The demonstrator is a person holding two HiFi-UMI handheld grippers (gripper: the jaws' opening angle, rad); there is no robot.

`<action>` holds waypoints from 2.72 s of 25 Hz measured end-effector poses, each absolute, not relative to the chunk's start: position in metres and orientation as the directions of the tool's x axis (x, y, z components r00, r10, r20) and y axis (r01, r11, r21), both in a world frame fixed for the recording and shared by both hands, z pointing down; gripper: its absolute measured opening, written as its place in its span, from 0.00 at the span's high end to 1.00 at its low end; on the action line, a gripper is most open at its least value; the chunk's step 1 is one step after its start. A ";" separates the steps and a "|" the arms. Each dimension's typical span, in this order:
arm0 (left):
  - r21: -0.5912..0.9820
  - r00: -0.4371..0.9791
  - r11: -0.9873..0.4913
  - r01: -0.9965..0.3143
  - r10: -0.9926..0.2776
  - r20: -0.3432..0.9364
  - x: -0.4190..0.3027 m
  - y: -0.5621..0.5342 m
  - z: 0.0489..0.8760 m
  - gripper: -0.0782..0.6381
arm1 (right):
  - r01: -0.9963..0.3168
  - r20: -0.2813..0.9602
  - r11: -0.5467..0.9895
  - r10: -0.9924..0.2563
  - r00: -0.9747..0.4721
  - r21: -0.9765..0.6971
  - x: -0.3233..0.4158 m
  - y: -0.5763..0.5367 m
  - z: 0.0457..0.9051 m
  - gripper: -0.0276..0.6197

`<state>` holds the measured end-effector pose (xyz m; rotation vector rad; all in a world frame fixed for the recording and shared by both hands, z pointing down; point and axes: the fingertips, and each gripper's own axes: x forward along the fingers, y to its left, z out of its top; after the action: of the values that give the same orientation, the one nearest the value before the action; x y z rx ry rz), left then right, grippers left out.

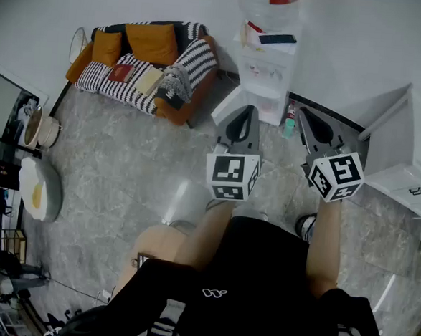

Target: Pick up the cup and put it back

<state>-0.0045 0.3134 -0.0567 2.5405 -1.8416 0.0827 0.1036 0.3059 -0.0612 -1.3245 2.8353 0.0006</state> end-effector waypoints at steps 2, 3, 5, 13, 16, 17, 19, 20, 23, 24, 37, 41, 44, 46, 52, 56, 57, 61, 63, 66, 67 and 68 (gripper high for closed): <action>-0.029 0.309 -0.310 -0.950 -0.950 0.045 -0.004 0.312 -0.056 0.87 | -0.765 -0.011 0.643 -0.765 -0.643 -0.004 0.103 0.304 -0.060 0.95; -0.029 0.308 -0.310 -0.950 -0.950 0.045 -0.005 0.311 -0.056 0.87 | -0.765 -0.012 0.644 -0.765 -0.644 -0.002 0.103 0.304 -0.060 0.95; -0.029 0.307 -0.308 -0.951 -0.951 0.043 -0.005 0.311 -0.056 0.87 | -0.765 -0.012 0.644 -0.765 -0.644 0.001 0.103 0.303 -0.060 0.95; -0.039 0.278 -0.279 -0.959 -0.960 0.039 -0.017 0.312 -0.059 0.87 | -0.778 -0.051 0.626 -0.780 -0.624 -0.050 0.111 0.300 -0.066 0.95; -0.037 0.248 -0.250 -0.968 -0.968 0.044 -0.031 0.313 -0.058 0.87 | -0.789 -0.059 0.611 -0.791 -0.609 -0.064 0.114 0.295 -0.067 0.95; -0.035 0.238 -0.239 -0.970 -0.970 0.046 -0.036 0.314 -0.058 0.87 | -0.795 -0.062 0.603 -0.798 -0.600 -0.073 0.116 0.293 -0.067 0.95; -0.031 0.218 -0.219 -0.975 -0.975 0.047 -0.045 0.315 -0.058 0.87 | -0.806 -0.070 0.585 -0.811 -0.581 -0.091 0.118 0.289 -0.069 0.95; -0.030 0.209 -0.210 -0.977 -0.977 0.046 -0.049 0.315 -0.058 0.87 | -0.809 -0.076 0.580 -0.815 -0.575 -0.099 0.118 0.288 -0.070 0.95; -0.026 0.183 -0.184 -0.983 -0.982 0.051 -0.060 0.318 -0.054 0.87 | -0.812 -0.081 0.571 -0.821 -0.565 -0.118 0.117 0.286 -0.067 0.95; -0.025 0.174 -0.176 -0.984 -0.983 0.054 -0.064 0.319 -0.052 0.87 | -0.812 -0.080 0.570 -0.821 -0.565 -0.125 0.115 0.285 -0.065 0.95; -0.016 0.159 -0.160 -0.987 -0.985 0.073 -0.091 0.264 -0.043 0.87 | -0.801 -0.064 0.589 -0.808 -0.586 -0.106 0.098 0.245 -0.053 0.95; -0.001 0.169 -0.170 -0.985 -0.981 0.096 -0.095 0.232 -0.033 0.87 | -0.793 -0.059 0.597 -0.802 -0.594 -0.122 0.092 0.222 -0.042 0.95; 0.010 0.170 -0.170 -0.985 -0.978 0.117 -0.101 0.205 -0.022 0.87 | -0.795 -0.057 0.586 -0.809 -0.585 -0.156 0.089 0.196 -0.032 0.95; 0.014 0.169 -0.168 -0.986 -0.977 0.134 -0.107 0.183 -0.015 0.87 | -0.796 -0.056 0.579 -0.813 -0.579 -0.175 0.085 0.174 -0.028 0.95; 0.010 0.187 -0.190 -0.982 -0.959 0.212 -0.131 0.107 0.001 0.87 | -0.801 -0.032 0.573 -0.816 -0.577 -0.176 0.052 0.095 -0.024 0.95; 0.021 0.216 -0.217 -0.976 -0.948 0.233 -0.149 0.055 0.005 0.87 | -0.796 -0.025 0.584 -0.808 -0.588 -0.160 0.023 0.044 -0.022 0.95; 0.022 0.226 -0.228 -0.973 -0.945 0.237 -0.153 0.041 0.006 0.87 | -0.798 -0.025 0.581 -0.811 -0.585 -0.158 0.018 0.031 -0.022 0.95; 0.020 0.274 -0.278 -0.960 -0.931 0.240 -0.157 -0.009 0.011 0.87 | -0.818 -0.016 0.560 -0.827 -0.563 -0.131 0.005 -0.010 -0.021 0.95; 0.032 0.298 -0.299 -0.954 -0.925 0.237 -0.154 -0.029 0.018 0.87 | -0.824 -0.004 0.553 -0.831 -0.557 -0.125 0.002 -0.023 -0.014 0.95; 0.052 0.323 -0.320 -0.946 -0.912 0.255 -0.147 -0.047 0.035 0.87 | -0.832 0.038 0.540 -0.835 -0.549 -0.129 0.005 -0.032 0.005 0.95; 0.058 0.328 -0.325 -0.944 -0.908 0.260 -0.144 -0.052 0.041 0.87 | -0.833 0.050 0.538 -0.835 -0.547 -0.132 0.007 -0.035 0.011 0.95; 0.064 0.332 -0.327 -0.943 -0.906 0.264 -0.142 -0.057 0.048 0.87 | -0.833 0.060 0.537 -0.834 -0.548 -0.135 0.008 -0.038 0.018 0.95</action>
<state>-0.1418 -0.0571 0.0482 2.3879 -1.6846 0.2662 0.0083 -0.0384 0.0180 -1.4880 2.7440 -0.2318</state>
